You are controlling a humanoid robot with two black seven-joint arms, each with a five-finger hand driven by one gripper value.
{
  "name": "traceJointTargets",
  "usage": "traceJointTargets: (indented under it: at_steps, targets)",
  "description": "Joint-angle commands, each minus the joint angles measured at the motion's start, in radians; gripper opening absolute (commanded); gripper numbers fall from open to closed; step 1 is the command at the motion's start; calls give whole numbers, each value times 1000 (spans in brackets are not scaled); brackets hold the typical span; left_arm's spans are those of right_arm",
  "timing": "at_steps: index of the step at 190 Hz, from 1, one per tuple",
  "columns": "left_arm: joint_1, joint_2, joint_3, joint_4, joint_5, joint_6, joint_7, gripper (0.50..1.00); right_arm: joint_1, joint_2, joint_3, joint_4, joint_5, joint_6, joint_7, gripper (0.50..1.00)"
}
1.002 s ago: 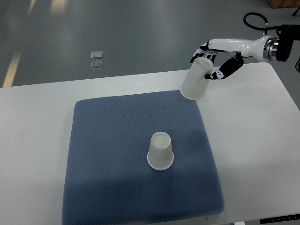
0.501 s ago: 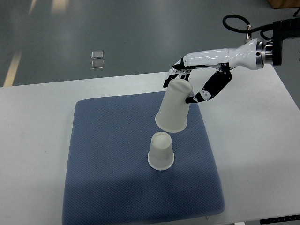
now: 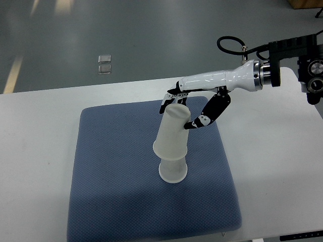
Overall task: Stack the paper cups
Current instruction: 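Lower the held cup down over the upside-down cup on the pad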
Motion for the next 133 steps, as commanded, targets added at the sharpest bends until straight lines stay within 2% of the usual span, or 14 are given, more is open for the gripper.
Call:
traceJointTargets:
  at_steps: [1, 38, 133]
  targets:
    - [0, 0, 0, 0, 0, 0, 1, 1000, -16, 8, -1, -4, -38, -5, 0, 560]
    - [0, 0, -1, 0, 0, 0, -2, 1000, -45, 27, -1, -16, -103, -45, 1, 562]
    - [0, 0, -1, 0, 0, 0, 1, 1000, -56, 41, -2, -15, -121, -43, 1, 576]
